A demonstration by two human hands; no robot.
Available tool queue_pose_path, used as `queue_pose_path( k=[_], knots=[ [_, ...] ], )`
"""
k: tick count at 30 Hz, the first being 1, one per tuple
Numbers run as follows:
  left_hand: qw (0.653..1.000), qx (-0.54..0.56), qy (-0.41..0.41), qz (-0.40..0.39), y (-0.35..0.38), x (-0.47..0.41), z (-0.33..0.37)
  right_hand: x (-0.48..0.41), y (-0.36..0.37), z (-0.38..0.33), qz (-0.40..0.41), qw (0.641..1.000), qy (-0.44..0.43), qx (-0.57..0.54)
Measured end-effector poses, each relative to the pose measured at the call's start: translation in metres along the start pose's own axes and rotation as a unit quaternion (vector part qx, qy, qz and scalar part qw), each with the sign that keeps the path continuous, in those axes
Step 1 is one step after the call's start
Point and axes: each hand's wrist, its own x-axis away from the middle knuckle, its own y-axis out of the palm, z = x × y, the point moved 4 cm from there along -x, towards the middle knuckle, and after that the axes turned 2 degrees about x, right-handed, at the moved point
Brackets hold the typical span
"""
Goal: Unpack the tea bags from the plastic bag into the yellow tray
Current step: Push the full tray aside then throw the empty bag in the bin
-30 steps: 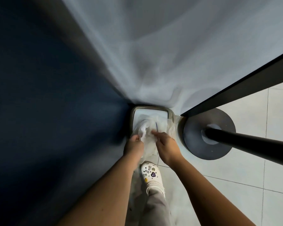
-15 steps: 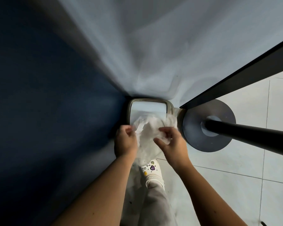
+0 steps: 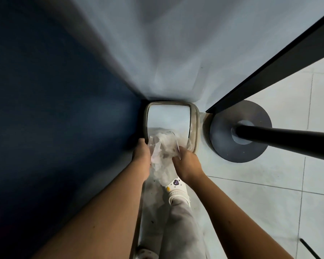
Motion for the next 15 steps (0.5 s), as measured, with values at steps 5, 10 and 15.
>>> queue_pose_path(
  k=[5,10,15],
  knots=[
    [0.995,-0.087,0.042,0.019,0.001,0.003,0.001,-0.005,0.014,0.006,-0.073,0.995,0.048,0.057],
    [0.985,-0.146,0.066,0.058,-0.001,0.001,0.005,-0.014,0.02,0.025,-0.067,0.971,0.136,-0.183],
    [0.997,-0.06,-0.002,0.048,0.003,0.001,0.002,-0.018,0.025,0.032,-0.069,0.751,0.294,-0.587]
  ],
)
